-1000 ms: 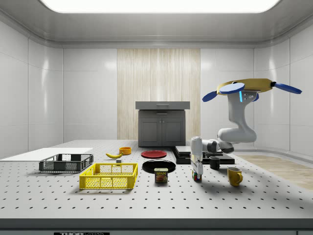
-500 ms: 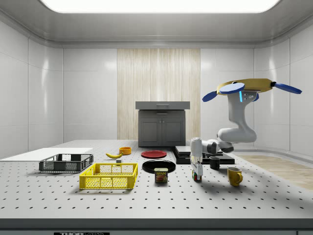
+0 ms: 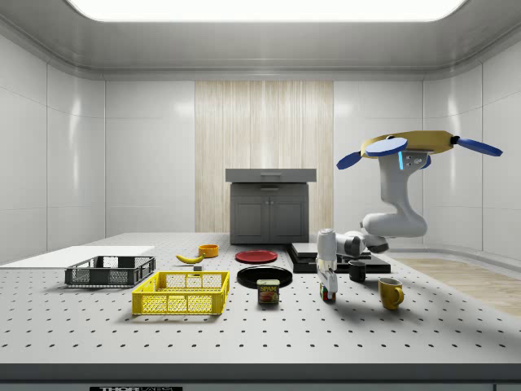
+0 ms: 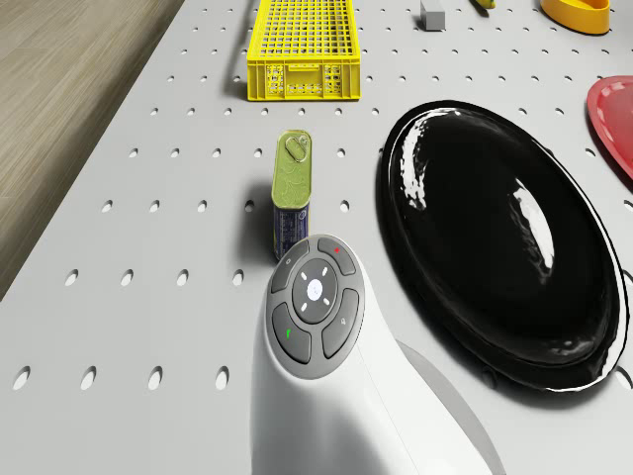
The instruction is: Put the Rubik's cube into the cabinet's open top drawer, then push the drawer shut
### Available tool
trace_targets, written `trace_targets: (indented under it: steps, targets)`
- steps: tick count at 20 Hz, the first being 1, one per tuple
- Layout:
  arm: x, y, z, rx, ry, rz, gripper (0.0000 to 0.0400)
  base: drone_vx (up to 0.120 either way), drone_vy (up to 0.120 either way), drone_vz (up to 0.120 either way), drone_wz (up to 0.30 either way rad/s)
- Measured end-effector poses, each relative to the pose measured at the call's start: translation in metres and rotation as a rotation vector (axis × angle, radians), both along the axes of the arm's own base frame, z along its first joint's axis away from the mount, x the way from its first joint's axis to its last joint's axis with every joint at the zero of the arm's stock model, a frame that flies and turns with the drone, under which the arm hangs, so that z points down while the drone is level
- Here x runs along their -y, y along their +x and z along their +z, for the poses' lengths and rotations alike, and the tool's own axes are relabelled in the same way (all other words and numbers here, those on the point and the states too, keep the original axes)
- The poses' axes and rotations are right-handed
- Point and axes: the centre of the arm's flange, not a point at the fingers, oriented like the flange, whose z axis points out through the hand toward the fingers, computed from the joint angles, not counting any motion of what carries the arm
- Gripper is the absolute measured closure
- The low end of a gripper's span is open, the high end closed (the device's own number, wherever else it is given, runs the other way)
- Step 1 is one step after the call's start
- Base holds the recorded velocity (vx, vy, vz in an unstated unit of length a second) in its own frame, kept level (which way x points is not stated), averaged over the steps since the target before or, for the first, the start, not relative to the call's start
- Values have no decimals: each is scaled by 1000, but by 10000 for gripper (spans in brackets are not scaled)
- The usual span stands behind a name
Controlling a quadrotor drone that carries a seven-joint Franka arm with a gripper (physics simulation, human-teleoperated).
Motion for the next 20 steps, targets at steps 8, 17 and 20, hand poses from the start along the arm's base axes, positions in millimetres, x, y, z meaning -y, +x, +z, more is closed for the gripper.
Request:
trace_targets:
  steps: [8, 17, 20]
  targets:
    - [0, 0, -28, 0, 0, 0, 74, 0, -5, 65, 0]
    - [0, 0, -41, 0, 0, 0, 75, 80, -89, 120, 0]
    - [0, 0, -42, 0, 0, 0, 75, 120, -120, 120, 0]
